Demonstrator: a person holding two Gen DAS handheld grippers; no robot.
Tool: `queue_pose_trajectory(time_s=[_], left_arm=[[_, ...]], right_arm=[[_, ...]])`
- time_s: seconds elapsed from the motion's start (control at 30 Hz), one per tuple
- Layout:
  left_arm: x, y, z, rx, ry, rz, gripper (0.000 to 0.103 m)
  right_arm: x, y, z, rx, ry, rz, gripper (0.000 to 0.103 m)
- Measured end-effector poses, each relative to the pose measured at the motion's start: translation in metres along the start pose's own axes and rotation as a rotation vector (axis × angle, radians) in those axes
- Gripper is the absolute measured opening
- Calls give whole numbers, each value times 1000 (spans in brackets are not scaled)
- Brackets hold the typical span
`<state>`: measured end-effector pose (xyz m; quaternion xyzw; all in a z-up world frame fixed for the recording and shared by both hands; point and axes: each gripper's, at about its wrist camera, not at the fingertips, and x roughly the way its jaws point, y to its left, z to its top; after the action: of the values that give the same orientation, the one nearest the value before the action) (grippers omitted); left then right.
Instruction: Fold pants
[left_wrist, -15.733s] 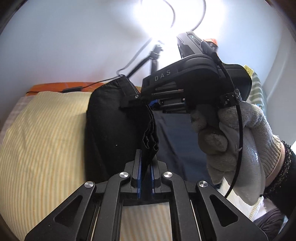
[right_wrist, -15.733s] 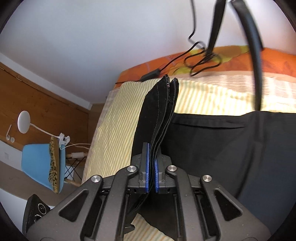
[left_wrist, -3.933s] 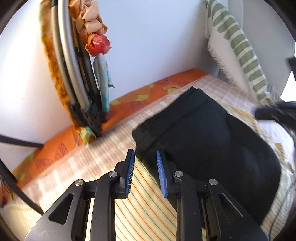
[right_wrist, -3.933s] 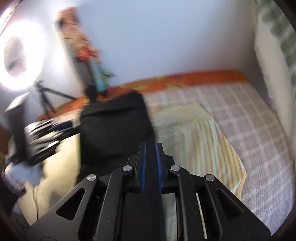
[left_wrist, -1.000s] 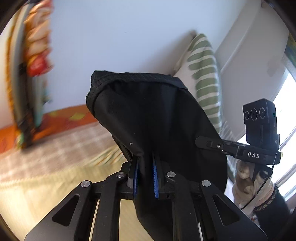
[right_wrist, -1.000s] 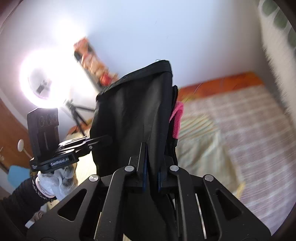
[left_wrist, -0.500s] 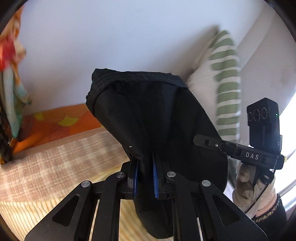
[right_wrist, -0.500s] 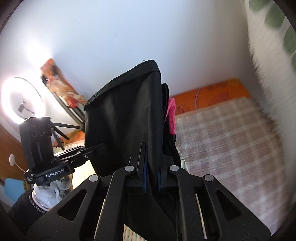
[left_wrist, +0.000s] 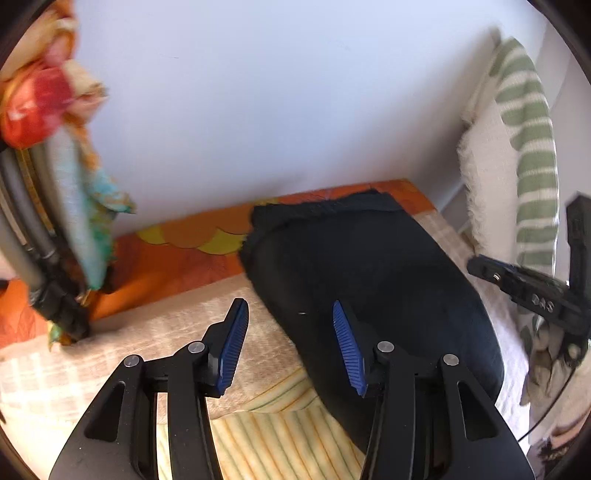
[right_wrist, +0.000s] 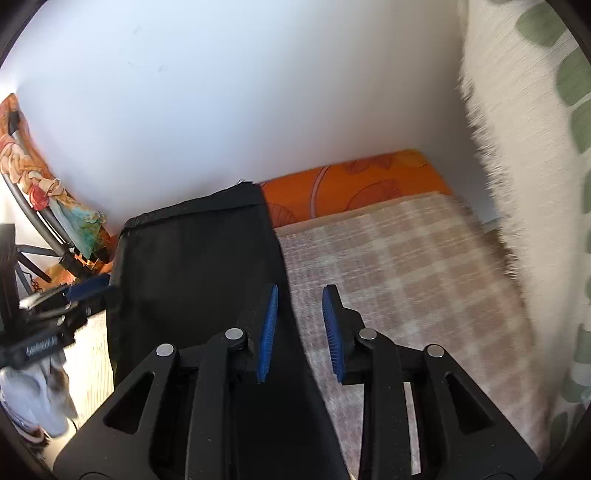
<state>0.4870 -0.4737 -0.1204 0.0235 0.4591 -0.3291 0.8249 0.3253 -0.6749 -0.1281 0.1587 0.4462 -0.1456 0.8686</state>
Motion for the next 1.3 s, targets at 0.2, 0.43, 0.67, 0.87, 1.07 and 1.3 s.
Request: queue_pose_trajectory(time_s=[0.2,0.43,0.67,0.87,1.07,1.3], left_arm=[[-28,2,-12,47,-13,-16,49],[-92,-3,-25,65,-68,-8,57],[-173,-10,-51,125,-145,42,66],[-241,-19,-90,176,-212,79,72],[-295,-23,-144,207,-265,61,76],[-326,-19,-200,218,-302,52,81]], right_arm=[[-35,-4,-9,41,-49,15,48],[-95,20,-20,35,-108,1,57],[-164,60,-47,14,-183,-31,58],[-210,97,-89,-9,-216,-43,59],[-248,132,-141,-29,-263,-19,80],[-277,166,-190,-45,-298,-66,85]])
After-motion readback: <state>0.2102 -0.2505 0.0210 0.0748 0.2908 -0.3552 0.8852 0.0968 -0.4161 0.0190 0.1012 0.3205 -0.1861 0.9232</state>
